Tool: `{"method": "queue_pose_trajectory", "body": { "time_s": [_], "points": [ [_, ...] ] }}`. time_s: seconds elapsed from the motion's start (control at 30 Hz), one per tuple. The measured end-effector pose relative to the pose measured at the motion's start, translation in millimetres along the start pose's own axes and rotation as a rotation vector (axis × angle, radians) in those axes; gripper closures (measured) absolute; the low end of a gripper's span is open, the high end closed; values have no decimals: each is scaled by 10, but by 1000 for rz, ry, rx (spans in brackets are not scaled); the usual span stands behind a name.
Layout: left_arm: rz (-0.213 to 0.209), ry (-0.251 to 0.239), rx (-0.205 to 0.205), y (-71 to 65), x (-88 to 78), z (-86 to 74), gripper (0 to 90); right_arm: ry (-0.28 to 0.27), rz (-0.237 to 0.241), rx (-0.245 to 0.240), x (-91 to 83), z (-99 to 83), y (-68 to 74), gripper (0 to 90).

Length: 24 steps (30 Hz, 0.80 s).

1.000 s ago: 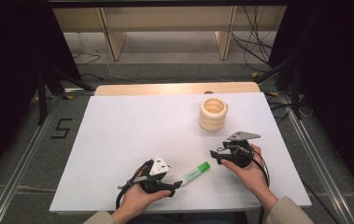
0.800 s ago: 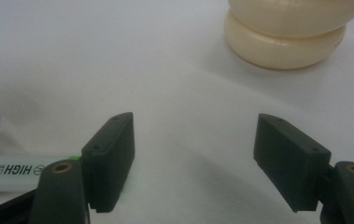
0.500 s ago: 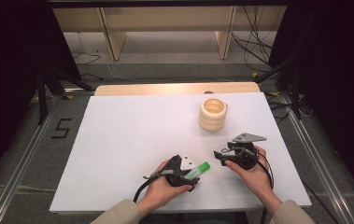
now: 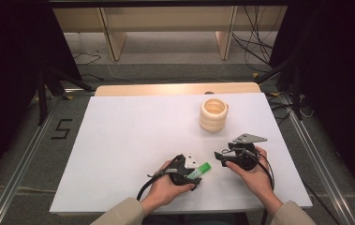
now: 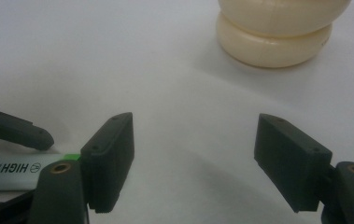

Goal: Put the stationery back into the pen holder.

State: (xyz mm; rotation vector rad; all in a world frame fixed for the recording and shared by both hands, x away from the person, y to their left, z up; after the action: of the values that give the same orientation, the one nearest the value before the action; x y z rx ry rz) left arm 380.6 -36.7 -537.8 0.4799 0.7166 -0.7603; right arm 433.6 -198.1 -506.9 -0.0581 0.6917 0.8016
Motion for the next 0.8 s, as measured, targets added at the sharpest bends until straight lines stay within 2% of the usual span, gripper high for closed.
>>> {"method": "queue_pose_trajectory", "body": {
  "time_s": [0.1,0.5,0.8],
  "points": [
    [-4,5,-7,3,-1,0,485,1,0,-1,1,-2,-2,293],
    [3,15,-16,16,-18,-8,629,0,0,2,2,-6,4,293],
    [24,15,-29,-1,-20,-8,659,3,1,3,2,-11,6,293]
  ]
}}
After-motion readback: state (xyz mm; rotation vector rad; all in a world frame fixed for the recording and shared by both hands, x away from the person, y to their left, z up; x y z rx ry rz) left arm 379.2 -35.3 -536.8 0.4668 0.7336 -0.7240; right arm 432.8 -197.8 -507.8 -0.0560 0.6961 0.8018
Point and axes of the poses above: each handheld gripper's, and its own axes: x roughly forward along the jaws, z roughly out of its top, y roughly to its left, the point moved 7 cm from there along x, roughly forward along the jaws, and after that the axes turned 11 degrees about z, right-handed, at the moved point
